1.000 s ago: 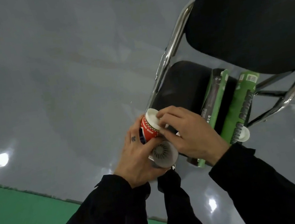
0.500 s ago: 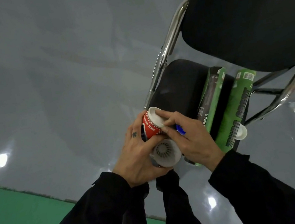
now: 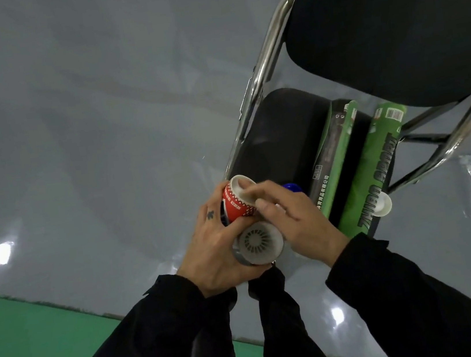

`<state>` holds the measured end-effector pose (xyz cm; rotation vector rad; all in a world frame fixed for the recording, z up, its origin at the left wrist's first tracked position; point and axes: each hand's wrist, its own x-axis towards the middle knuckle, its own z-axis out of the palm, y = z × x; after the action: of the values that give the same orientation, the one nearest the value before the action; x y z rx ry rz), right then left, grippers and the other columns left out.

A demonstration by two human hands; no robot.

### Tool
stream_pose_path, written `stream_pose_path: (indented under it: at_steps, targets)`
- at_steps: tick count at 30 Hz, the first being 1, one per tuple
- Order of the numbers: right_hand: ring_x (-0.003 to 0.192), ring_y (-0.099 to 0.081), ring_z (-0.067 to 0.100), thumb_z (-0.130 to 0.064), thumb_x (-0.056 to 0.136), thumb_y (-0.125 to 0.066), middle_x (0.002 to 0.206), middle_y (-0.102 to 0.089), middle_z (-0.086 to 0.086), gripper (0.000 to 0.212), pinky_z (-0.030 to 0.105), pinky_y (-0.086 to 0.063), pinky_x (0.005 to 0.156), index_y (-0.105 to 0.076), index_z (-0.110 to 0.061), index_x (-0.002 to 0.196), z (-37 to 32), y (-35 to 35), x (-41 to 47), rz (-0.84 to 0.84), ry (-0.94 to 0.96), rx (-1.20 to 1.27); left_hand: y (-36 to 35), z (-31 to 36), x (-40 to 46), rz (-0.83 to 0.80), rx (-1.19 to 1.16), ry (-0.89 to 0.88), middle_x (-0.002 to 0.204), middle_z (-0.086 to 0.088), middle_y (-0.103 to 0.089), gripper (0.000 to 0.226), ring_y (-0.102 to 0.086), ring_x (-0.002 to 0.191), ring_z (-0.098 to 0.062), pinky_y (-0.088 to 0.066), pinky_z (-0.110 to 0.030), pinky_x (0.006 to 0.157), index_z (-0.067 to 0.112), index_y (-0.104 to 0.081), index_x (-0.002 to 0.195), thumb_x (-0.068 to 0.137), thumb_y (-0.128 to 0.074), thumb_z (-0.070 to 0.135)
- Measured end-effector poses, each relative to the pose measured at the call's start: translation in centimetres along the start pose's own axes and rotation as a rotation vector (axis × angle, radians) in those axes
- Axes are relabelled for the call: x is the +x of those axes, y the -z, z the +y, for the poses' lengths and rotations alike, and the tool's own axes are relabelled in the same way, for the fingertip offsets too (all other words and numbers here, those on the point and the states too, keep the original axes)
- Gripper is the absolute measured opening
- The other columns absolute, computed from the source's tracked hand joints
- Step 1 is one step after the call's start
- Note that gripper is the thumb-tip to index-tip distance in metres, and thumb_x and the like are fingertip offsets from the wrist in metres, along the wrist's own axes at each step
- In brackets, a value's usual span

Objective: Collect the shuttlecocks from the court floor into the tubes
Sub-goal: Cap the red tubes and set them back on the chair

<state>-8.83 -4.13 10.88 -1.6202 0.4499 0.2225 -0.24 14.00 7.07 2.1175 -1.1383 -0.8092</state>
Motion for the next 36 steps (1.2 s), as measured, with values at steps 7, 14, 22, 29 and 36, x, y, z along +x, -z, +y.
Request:
stream_pose_path:
  at_steps: [7, 14, 22, 29, 36]
  targets:
    - [0.108, -0.065, 0.016, -0.018, 0.098, -0.058, 0.115, -0.071, -0.002, 0.022, 0.041, -0.052, 0.100, -0.067, -0.020, 0.117, 8.2, 3.4, 2.2, 0.624, -0.397, -0.383, -1.9, -0.2, 0.0, 0.020, -0.013, 0.130, 0.166, 0.002, -0.002, 0.075, -0.025, 0.146, -0.041, -0.037, -0.054, 0.114, 0.046, -0.055, 0.130, 0.063, -0.078, 0.070]
    - [0.099, -0.056, 0.026, -0.053, 0.092, -0.052, 0.098, -0.065, 0.001, 0.036, 0.043, -0.040, 0.089, -0.069, -0.021, 0.095, 14.2, 2.4, 2.8, 0.194, -0.338, -1.207, -2.3, -0.8, -0.3, 0.063, -0.012, 0.137, 0.166, 0.002, -0.004, 0.075, -0.024, 0.146, -0.039, -0.041, -0.061, 0.110, 0.041, -0.057, 0.131, 0.065, -0.075, 0.071]
    - [0.097, -0.058, 0.027, -0.038, 0.092, -0.056, 0.103, -0.061, 0.004, 0.026, 0.040, -0.044, 0.088, -0.069, -0.015, 0.093, 13.9, 1.3, 3.8, 0.430, -0.286, -1.000, -1.9, -0.9, -0.2, 0.091, 0.000, 0.144, 0.166, -0.005, -0.009, 0.074, -0.026, 0.147, -0.038, -0.032, -0.046, 0.113, 0.037, -0.061, 0.131, 0.066, -0.074, 0.071]
    - [0.115, -0.057, 0.026, -0.018, 0.085, -0.073, 0.124, -0.062, 0.012, 0.010, 0.033, -0.043, 0.099, -0.070, -0.009, 0.088, 2.0, 1.7, -1.5, 0.244, 0.443, -0.627, -1.5, -1.0, 0.4, 0.058, -0.015, 0.193, 0.168, -0.007, -0.010, 0.079, -0.024, 0.149, -0.037, -0.035, -0.053, 0.117, 0.047, -0.050, 0.135, 0.064, -0.075, 0.070]
    - [0.133, -0.053, 0.025, -0.030, 0.097, -0.058, 0.133, -0.066, 0.003, 0.022, 0.041, -0.046, 0.109, -0.068, -0.019, 0.113, 2.4, 0.8, -2.9, -0.056, 0.431, -0.906, -1.6, -0.2, 1.6, 0.013, 0.024, 0.254, 0.168, -0.009, -0.008, 0.082, -0.024, 0.147, -0.040, -0.035, -0.059, 0.116, 0.051, -0.038, 0.135, 0.061, -0.064, 0.076]
